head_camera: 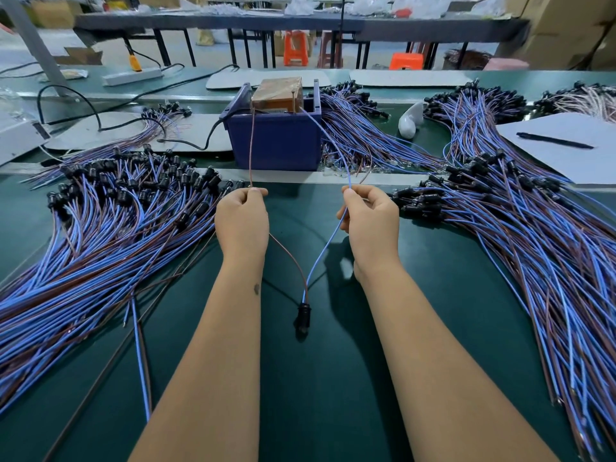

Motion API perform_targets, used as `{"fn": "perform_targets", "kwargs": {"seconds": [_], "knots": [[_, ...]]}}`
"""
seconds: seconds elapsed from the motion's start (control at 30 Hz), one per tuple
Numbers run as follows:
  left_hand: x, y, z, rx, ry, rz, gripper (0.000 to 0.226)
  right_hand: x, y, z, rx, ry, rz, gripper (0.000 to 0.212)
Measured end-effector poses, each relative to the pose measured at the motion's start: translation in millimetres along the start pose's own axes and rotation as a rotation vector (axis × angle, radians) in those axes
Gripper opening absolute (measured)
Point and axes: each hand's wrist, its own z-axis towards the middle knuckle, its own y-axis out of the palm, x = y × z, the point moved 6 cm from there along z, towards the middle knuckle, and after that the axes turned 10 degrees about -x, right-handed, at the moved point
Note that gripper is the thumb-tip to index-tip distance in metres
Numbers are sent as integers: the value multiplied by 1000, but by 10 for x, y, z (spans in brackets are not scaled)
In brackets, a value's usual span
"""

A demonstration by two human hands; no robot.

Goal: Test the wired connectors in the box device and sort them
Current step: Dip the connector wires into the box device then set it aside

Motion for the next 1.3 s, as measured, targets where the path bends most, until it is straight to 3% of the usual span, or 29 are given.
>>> {"fn": "perform_targets", "kwargs": {"seconds": [1.3], "knots": [[17, -121, -32, 156, -28, -160, 26, 22, 37, 2, -36, 27, -37, 10]]}}
